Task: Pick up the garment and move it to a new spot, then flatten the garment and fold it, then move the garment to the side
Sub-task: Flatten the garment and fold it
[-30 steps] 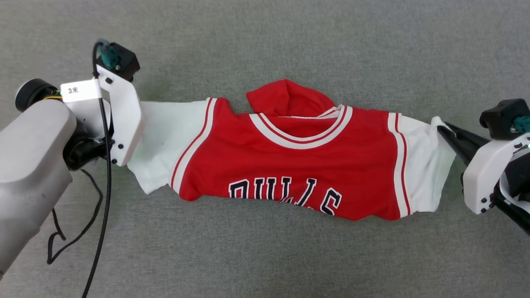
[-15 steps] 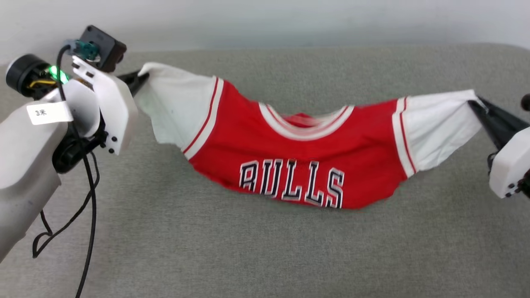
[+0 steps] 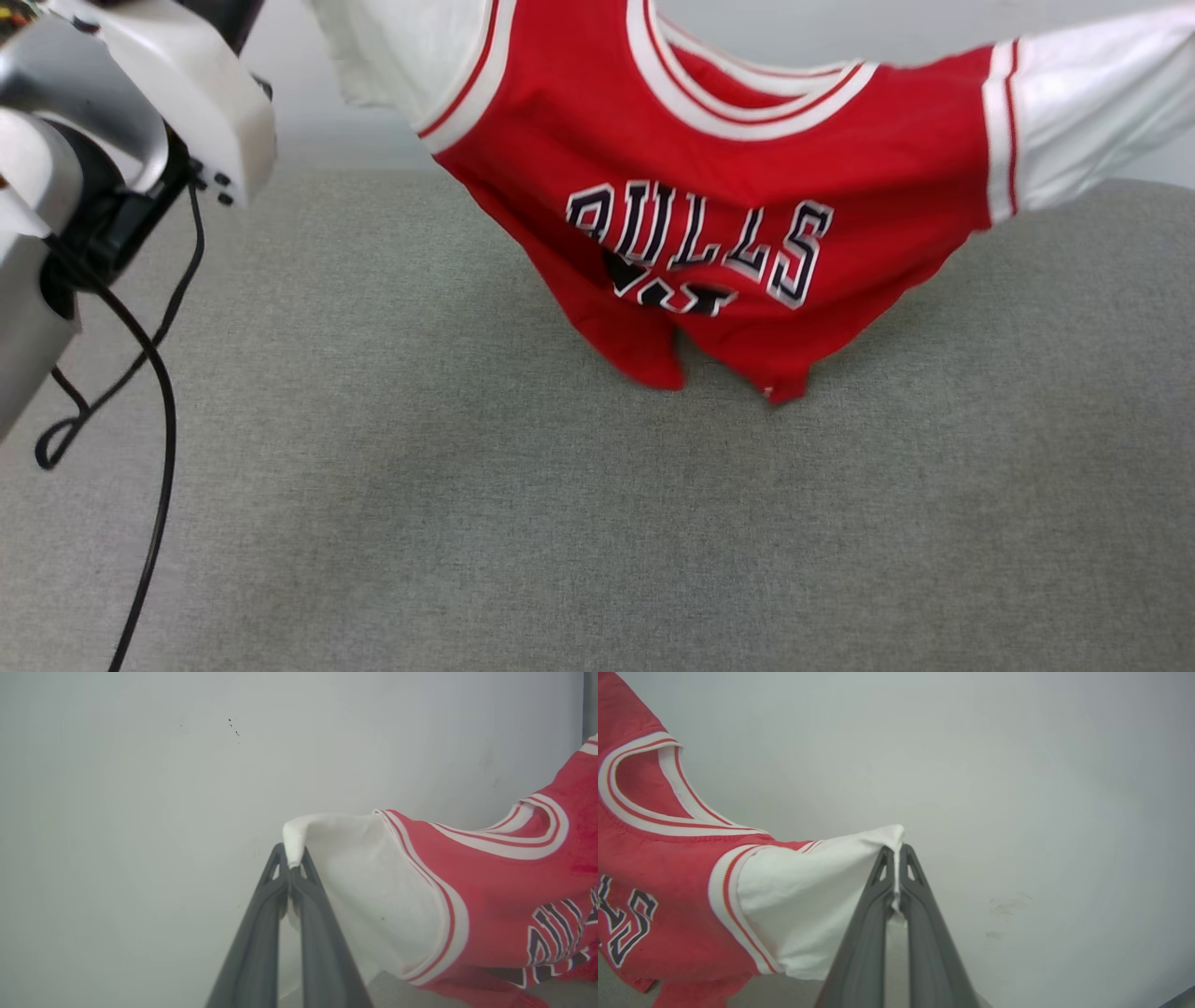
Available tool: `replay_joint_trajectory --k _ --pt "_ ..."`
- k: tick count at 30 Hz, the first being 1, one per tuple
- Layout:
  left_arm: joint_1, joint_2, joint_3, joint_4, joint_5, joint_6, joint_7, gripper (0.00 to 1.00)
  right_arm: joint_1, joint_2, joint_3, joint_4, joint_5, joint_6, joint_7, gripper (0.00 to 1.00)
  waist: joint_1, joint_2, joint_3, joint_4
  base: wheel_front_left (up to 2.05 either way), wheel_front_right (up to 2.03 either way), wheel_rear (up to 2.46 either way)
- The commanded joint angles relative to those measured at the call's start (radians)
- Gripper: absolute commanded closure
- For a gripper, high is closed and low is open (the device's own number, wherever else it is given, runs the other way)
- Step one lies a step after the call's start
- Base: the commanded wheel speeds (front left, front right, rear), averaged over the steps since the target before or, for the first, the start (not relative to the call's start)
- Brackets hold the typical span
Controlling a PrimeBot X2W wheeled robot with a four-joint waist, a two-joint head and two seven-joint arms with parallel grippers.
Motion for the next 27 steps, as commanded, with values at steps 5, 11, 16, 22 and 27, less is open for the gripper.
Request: replay_joint_trajectory --k 5,11,16,22,27 --pt "-0.070 0.014 0.038 -0.070 0.013 0.031 0.001 1.00 -0.096 0.013 -0.042 -0.044 -0.021 -0.002 0.011 1.00 0.0001 0.0000 -0.005 0.006 0.00 0.00 0.00" --pt "-0.146 0.003 0.063 -0.075 0.027 0.027 -0.001 1.00 -0.204 -0.001 -0.040 -0.071 -0.034 -0.002 0.032 1.00 0.0001 0.0000 0.036 0.011 0.00 0.00 0.00" --pt "-0.229 -0.040 0.081 -0.032 0.032 0.016 -0.010 1.00 -0.320 0.002 -0.012 -0.060 -0.052 -0.002 0.054 1.00 0.0001 0.0000 0.109 0.016 0.00 0.00 0.00" --pt "-0.357 -0.108 0.095 0.080 0.049 -0.002 -0.027 1.00 -0.529 0.020 0.047 0.020 -0.067 -0.002 0.063 1.00 0.0001 0.0000 0.231 0.019 0.00 0.00 0.00" --pt "-0.489 -0.169 0.109 0.205 0.073 -0.019 -0.056 1.00 -0.734 0.041 0.097 0.143 -0.093 -0.002 0.041 1.00 0.0001 0.0000 0.327 0.017 0.00 0.00 0.00"
